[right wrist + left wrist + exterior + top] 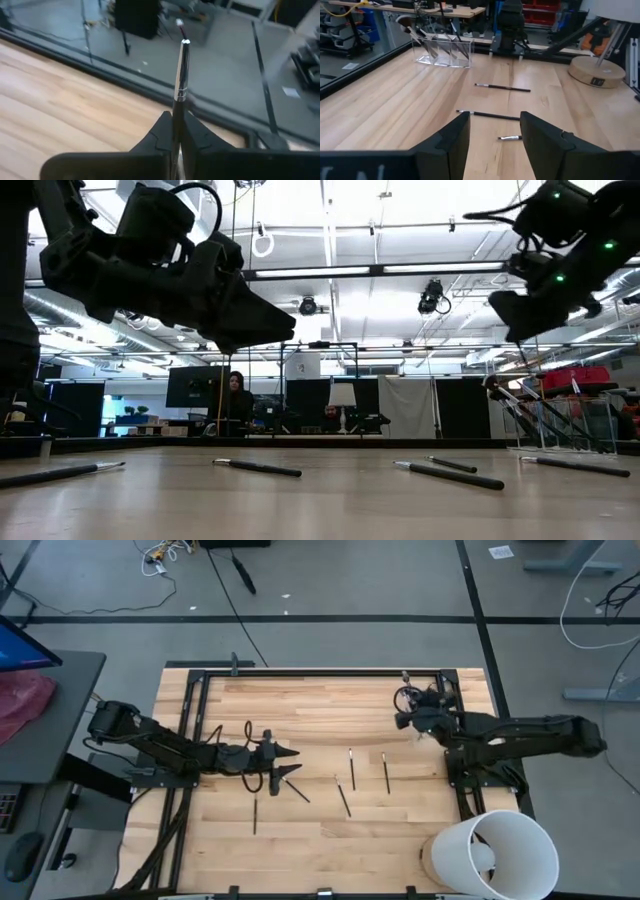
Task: Put items in baskets/containers
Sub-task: Put the liner brush into the transparent organizer
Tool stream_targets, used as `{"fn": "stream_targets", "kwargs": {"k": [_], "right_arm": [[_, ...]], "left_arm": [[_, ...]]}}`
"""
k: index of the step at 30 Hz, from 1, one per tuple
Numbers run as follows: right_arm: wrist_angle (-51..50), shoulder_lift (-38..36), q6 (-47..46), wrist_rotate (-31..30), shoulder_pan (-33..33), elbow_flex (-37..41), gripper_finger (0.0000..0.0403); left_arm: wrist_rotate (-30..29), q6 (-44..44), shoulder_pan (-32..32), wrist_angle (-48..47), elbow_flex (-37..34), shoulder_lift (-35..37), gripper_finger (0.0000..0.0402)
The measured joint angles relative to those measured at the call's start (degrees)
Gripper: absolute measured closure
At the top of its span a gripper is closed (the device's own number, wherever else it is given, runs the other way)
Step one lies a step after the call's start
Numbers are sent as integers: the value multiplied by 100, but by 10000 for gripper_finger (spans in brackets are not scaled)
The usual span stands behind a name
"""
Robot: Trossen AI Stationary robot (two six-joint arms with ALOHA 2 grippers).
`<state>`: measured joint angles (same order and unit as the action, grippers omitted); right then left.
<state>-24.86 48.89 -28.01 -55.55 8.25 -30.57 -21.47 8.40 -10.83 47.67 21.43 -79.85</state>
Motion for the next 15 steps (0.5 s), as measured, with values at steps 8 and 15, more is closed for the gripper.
{"fn": "stream_targets", "kwargs": {"k": [8, 15], "right_arm": [[-1906, -520, -1725, 181, -45, 0, 393], [-1583, -554, -2389, 409, -407, 475, 393]], "left_arm": [[0, -2, -2, 23, 0, 0, 225], [-84, -4, 0, 26, 0, -2, 225]]}}
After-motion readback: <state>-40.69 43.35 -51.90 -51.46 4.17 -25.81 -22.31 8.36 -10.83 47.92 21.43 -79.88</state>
